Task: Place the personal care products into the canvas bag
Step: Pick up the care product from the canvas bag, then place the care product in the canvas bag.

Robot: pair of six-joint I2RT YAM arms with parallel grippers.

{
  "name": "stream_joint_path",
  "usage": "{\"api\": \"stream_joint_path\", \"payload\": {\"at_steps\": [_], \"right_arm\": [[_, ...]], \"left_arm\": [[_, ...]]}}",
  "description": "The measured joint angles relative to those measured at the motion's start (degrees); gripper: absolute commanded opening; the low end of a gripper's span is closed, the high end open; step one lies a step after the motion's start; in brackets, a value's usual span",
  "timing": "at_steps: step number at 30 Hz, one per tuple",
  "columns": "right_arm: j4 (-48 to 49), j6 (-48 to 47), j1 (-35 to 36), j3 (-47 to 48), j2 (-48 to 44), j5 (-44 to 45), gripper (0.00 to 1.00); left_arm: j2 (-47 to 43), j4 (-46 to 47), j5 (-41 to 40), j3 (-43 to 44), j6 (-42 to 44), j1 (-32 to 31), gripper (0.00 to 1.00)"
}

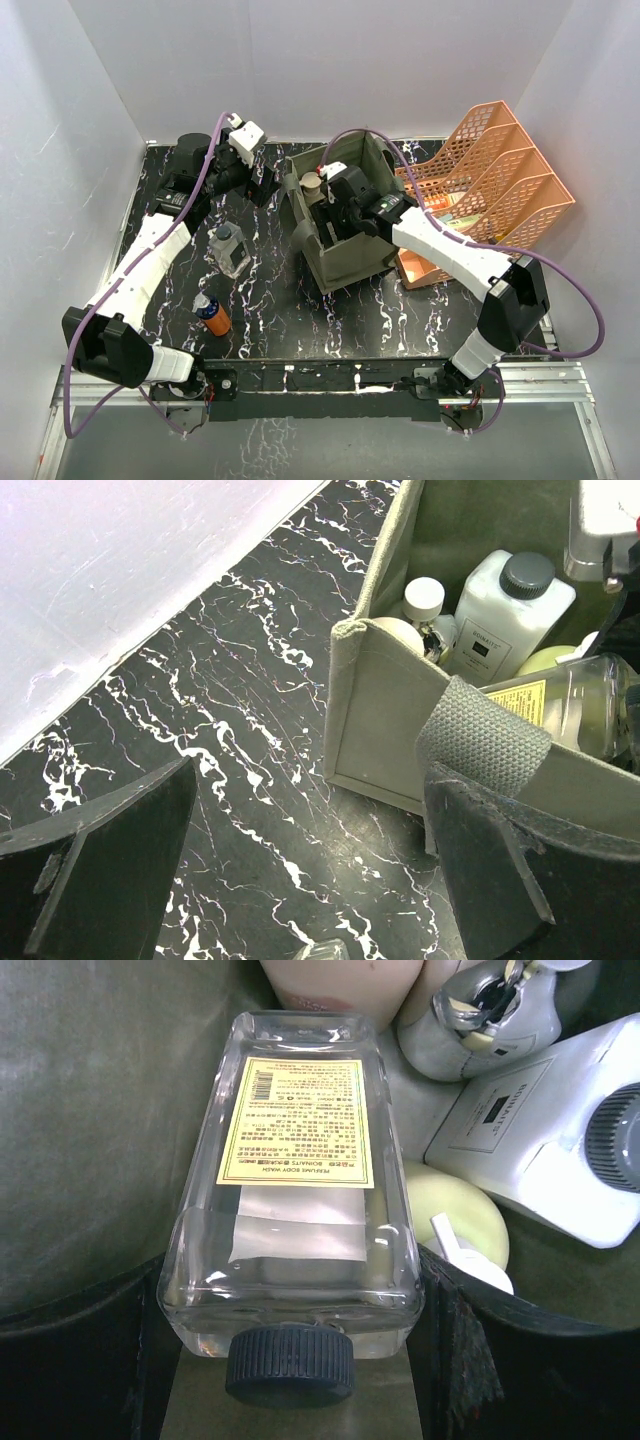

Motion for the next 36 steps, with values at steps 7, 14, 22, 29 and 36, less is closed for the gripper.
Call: {"api": "stream_joint_path", "payload": {"at_steps": [7,14,22,29,36], "right_arm": [[-0.9,-0.3,-1.0,2.6,0.1,-0.2,0.08],[-1.0,-0.4,-3.0,7.3,1.2,-0.9,0.08],[-0.1,0.0,-4.5,7.9,3.1,-2.6,0.08],[-0.5,0.2,-4.7,12.3,7.6,-2.7,0.08],[-2.1,-0.2,-4.7,17.3,13.2,-2.5,0.08]], "left_arm": [[0.0,0.0,0.3,0.0,0.2,0.0,0.94],[-0.3,0.0,1.5,0.0,0.5,0.0,0.94],[-0.3,0.1,1.7,0.0,0.7,0.0,0.94],[-0.3,0.1,2.1,0.0,0.7,0.0,0.94],[-0.3,0.4,2.2,0.0,0.7,0.0,0.94]]}}
